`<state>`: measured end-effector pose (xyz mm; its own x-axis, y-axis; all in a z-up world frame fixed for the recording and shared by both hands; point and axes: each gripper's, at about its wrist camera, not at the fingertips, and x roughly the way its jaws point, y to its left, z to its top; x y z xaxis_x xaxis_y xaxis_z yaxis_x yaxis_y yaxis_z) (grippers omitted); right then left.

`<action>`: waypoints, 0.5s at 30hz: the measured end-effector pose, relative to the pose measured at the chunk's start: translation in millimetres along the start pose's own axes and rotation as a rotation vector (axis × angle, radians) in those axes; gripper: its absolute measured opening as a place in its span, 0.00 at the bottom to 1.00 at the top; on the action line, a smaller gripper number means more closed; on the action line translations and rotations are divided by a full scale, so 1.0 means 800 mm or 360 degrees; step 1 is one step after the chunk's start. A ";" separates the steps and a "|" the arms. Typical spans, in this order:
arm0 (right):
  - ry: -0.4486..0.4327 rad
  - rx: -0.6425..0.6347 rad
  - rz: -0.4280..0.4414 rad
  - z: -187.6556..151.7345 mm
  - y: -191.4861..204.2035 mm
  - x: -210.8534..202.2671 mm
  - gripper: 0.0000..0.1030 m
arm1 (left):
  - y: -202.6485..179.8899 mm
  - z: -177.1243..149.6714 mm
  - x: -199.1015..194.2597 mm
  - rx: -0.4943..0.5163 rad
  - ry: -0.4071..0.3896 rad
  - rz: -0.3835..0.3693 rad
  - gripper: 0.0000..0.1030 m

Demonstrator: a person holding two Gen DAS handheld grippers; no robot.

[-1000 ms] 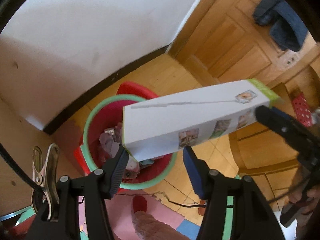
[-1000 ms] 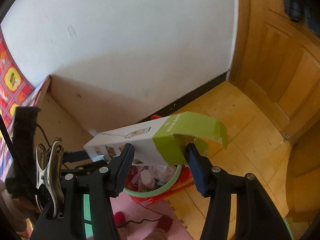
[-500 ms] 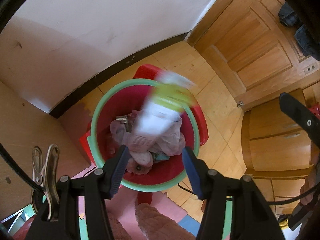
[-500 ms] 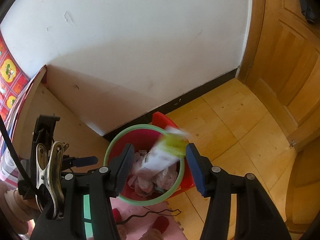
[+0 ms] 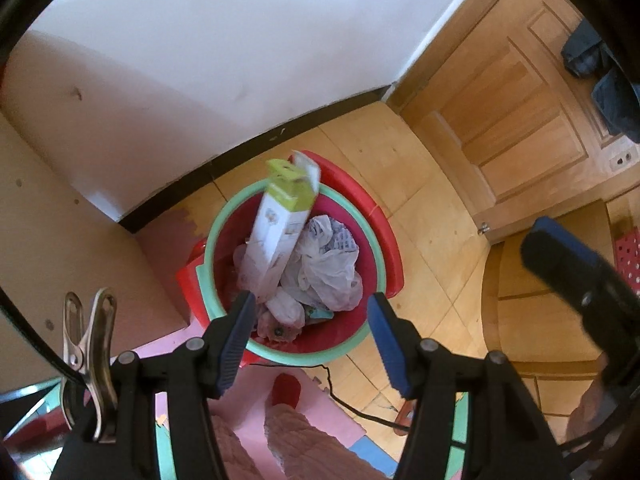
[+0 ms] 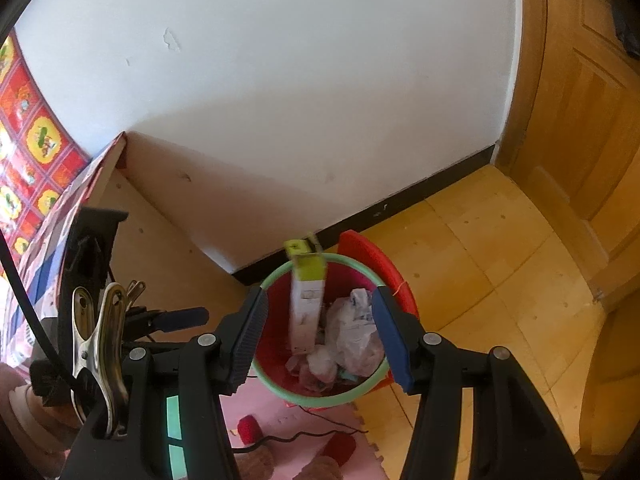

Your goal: Collect trash

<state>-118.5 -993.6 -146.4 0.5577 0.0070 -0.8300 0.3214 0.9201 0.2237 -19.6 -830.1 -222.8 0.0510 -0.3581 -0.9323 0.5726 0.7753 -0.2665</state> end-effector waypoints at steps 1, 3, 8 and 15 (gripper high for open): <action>0.0001 0.0000 0.0004 -0.001 0.003 -0.002 0.55 | 0.000 0.000 -0.004 -0.0010 0.0004 0.0008 0.59; 0.0002 0.0000 0.0013 -0.002 0.006 -0.005 0.55 | 0.001 0.001 -0.009 -0.0029 0.0007 0.0025 0.59; 0.0003 0.0008 0.0023 -0.007 0.016 -0.009 0.55 | 0.004 -0.003 -0.022 -0.0064 0.0005 0.0094 0.59; 0.0025 0.0009 0.0021 -0.016 0.026 -0.010 0.55 | 0.005 -0.005 -0.040 -0.0115 -0.0032 0.0162 0.59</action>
<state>-126.4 -969.1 -141.4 0.5498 0.0256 -0.8349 0.3181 0.9178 0.2376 -22.2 -813.5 -194.9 0.1227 -0.2854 -0.9505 0.5032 0.8434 -0.1882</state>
